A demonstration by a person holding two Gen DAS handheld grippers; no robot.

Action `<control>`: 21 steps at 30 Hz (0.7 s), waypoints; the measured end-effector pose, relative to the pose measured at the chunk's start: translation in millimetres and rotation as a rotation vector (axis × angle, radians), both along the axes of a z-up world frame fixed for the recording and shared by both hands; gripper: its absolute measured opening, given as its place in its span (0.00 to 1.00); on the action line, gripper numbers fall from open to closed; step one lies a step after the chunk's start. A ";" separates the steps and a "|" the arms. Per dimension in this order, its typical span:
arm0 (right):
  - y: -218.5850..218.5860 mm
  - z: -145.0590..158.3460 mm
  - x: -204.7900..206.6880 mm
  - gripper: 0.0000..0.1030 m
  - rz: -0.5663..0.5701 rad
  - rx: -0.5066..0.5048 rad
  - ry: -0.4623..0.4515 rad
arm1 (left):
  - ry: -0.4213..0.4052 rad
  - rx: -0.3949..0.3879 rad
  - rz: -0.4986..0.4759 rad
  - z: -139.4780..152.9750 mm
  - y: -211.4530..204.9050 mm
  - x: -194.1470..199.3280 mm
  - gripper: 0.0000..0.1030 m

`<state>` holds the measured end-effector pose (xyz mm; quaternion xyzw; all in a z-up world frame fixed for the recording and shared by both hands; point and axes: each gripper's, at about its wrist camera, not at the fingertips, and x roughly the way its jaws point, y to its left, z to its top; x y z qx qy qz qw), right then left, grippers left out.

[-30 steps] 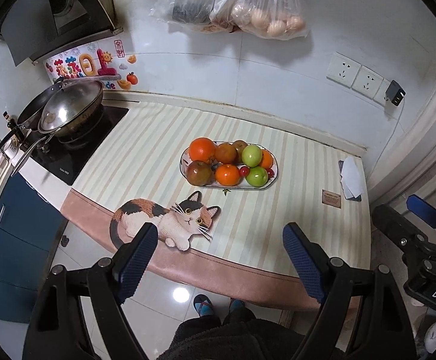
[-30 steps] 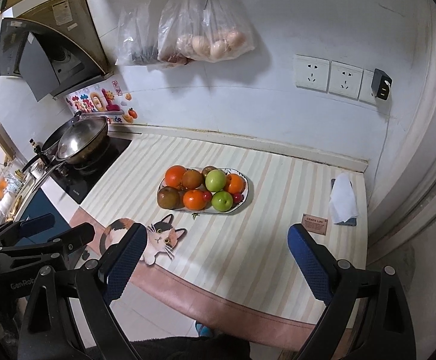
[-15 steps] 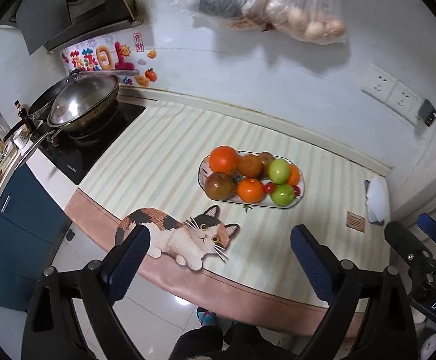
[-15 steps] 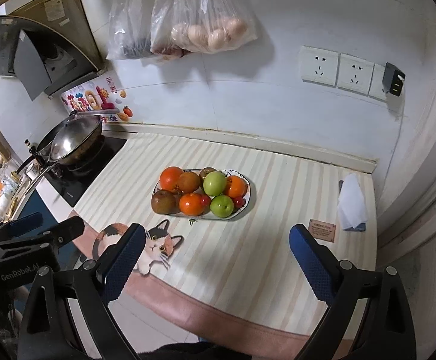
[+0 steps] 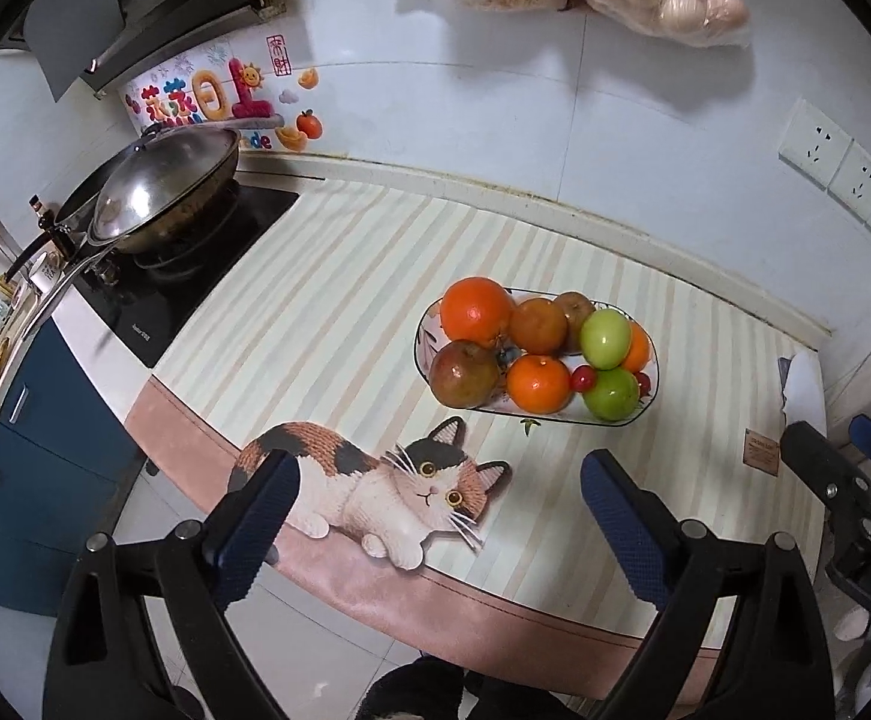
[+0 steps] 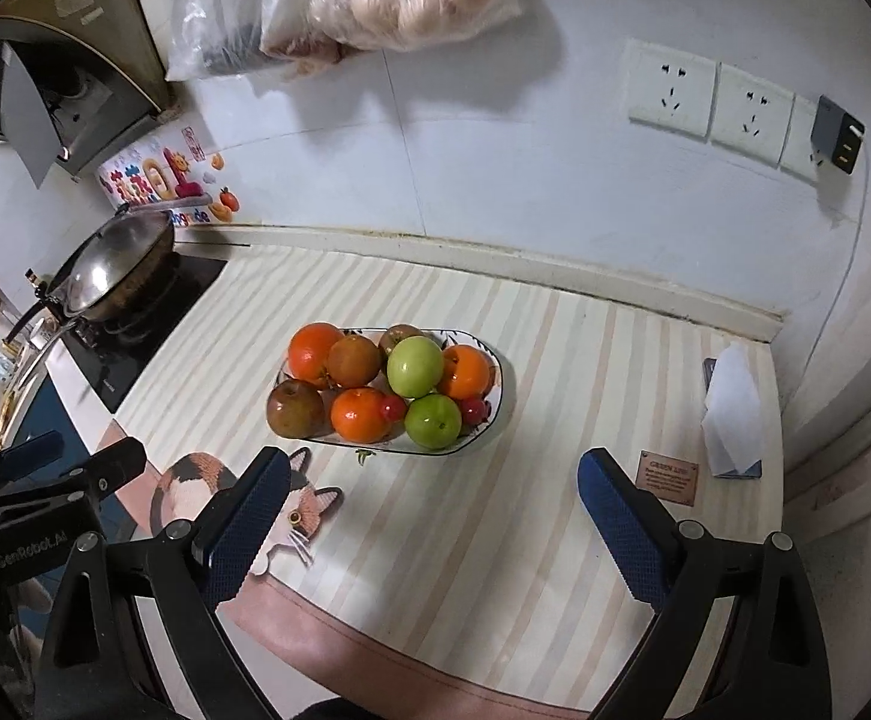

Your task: Organize fruits

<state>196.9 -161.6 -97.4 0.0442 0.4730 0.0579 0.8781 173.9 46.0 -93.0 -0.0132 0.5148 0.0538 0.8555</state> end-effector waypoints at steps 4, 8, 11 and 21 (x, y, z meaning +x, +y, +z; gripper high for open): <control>2.8 -6.7 6.2 0.96 0.002 0.000 0.007 | 0.008 -0.002 -0.006 -3.9 -0.9 3.1 0.93; 7.0 -10.1 6.6 0.96 0.006 0.000 0.014 | 0.008 -0.001 -0.014 -3.6 -1.3 4.2 0.93; 8.6 -11.1 6.9 0.96 0.008 0.005 0.017 | 0.007 -0.001 -0.016 -3.3 -1.5 4.5 0.93; 8.4 -10.9 7.6 0.96 -0.003 0.011 0.015 | -0.002 0.011 -0.026 -0.7 -1.2 6.8 0.93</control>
